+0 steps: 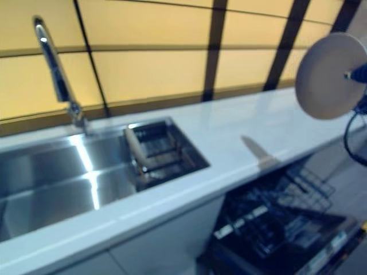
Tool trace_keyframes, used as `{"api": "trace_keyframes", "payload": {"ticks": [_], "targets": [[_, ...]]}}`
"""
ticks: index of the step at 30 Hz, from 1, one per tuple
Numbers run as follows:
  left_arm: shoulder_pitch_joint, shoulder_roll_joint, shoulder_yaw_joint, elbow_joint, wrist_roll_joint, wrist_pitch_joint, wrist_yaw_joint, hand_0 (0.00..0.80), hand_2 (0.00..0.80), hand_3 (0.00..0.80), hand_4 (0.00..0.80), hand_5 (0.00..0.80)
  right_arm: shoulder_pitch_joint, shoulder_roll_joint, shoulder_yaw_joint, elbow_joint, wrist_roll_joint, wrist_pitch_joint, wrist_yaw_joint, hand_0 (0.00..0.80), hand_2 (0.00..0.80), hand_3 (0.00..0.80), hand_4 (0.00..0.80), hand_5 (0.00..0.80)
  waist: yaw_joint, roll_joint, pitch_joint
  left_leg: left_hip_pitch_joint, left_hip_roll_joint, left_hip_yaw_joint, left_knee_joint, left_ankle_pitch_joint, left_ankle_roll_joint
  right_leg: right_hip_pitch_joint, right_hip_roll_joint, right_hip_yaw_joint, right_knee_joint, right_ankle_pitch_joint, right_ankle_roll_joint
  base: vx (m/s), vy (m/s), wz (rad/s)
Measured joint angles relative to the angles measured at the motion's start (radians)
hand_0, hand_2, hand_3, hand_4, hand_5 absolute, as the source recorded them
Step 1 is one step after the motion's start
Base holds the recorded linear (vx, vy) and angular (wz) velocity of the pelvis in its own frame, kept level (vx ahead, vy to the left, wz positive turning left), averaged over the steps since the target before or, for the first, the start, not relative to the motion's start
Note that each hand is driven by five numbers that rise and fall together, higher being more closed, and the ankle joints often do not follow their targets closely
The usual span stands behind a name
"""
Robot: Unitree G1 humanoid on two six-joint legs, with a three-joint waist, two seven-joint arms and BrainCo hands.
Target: Take plates into dishwasher
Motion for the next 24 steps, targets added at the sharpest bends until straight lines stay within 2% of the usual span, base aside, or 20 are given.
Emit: {"api": "trace_keyframes", "payload": {"ticks": [5, 6, 12, 18, 19, 24], "targets": [[-0.008, -0.001, 0.017, -0.009, 0.018, 0.002, -0.005, 0.0, 0.0, 0.0, 0.0, 0.0, 0.2, -0.027, -0.155, -0.017, -0.017, -0.051, 0.017, 0.8, 0.8, 0.8, 0.8, 0.8, -0.026, 0.011, -0.001, 0.0, 0.003, 0.0, 0.0, -0.004, -0.002, -0.005, 0.005, 0.017, 0.0, 0.002, -0.002, 0.005, -0.004, -0.14], [-0.012, -0.001, 0.026, -0.012, 0.033, 0.002, -0.008, 0.0, 0.0, 0.0, 0.0, 0.0, 0.298, -0.031, -0.241, -0.031, -0.018, -0.066, 0.017, 0.8, 0.8, 0.8, 0.8, 0.8, -0.039, 0.013, -0.001, 0.002, 0.004, 0.0, 0.0, -0.007, -0.004, -0.007, 0.007, 0.024, 0.0, 0.003, -0.001, 0.008, -0.006, -0.1], [-0.009, -0.005, 0.041, -0.015, 0.039, 0.002, -0.013, 0.0, 0.0, 0.0, 0.0, 0.0, 0.594, -0.031, -0.455, -0.1, -0.035, -0.106, 0.036, 0.8, 0.8, 0.8, 0.8, 0.8, -0.064, 0.035, 0.009, 0.013, 0.007, 0.021, 0.0, -0.02, -0.005, -0.007, 0.01, 0.037, 0.0, 0.003, -0.001, 0.008, -0.01, -0.14], [-0.011, -0.007, 0.042, -0.015, 0.04, 0.002, -0.014, 0.0, 0.0, 0.0, 0.0, 0.0, 0.784, -0.029, -0.58, -0.132, -0.081, -0.136, 0.063, 0.8, 0.8, 0.8, 0.8, 0.8, -0.081, 0.037, 0.018, 0.015, 0.011, 0.022, 0.0, -0.026, -0.009, -0.014, 0.015, 0.042, 0.0, 0.003, -0.001, -0.006, -0.022, -0.11], [-0.017, -0.007, 0.045, -0.017, 0.04, 0.001, -0.014, 0.0, 0.0, 0.0, 0.0, 0.0, 0.837, -0.024, -0.625, -0.144, -0.094, -0.153, 0.063, 0.8, 0.8, 0.8, 0.8, 0.8, -0.087, 0.036, 0.023, 0.016, 0.012, 0.022, 0.0, -0.026, -0.01, -0.015, 0.016, 0.042, 0.0, 0.003, -0.001, -0.013, -0.017, -0.07], [-0.015, -0.012, 0.048, -0.02, 0.041, 0.0, -0.02, 0.0, 0.0, 0.0, 0.0, 0.0, 0.926, 0.024, -0.694, -0.223, -0.164, -0.218, 0.01, 0.8, 0.8, 0.8, 0.8, 0.8, -0.105, 0.035, 0.041, 0.016, 0.015, 0.022, 0.0, -0.028, -0.013, -0.013, 0.02, 0.045, 0.0, 0.003, -0.001, -0.008, -0.01, -0.03]]}}
